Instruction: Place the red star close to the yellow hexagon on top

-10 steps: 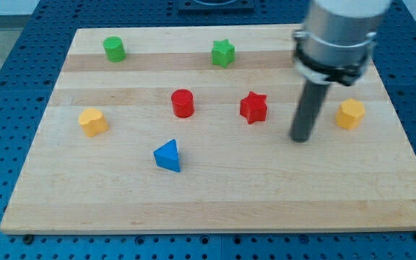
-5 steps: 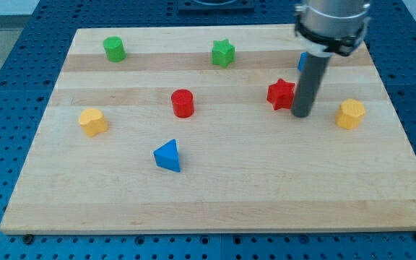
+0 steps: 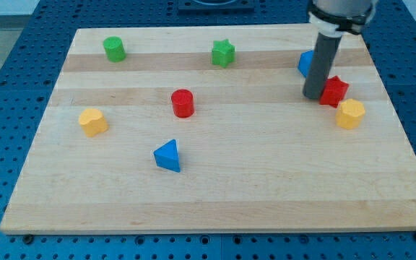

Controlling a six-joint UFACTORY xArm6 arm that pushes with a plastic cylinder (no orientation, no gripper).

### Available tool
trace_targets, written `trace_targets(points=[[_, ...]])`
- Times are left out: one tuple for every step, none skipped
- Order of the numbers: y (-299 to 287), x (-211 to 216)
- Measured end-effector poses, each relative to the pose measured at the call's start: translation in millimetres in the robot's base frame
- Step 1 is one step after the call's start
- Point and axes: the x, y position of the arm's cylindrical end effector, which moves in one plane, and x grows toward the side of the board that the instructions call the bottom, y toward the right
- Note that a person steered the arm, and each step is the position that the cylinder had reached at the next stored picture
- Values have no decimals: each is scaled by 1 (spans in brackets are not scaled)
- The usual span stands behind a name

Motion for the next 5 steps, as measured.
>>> trace_targets(points=[[-6, -31], [4, -63], [36, -61], [39, -41], [39, -25]])
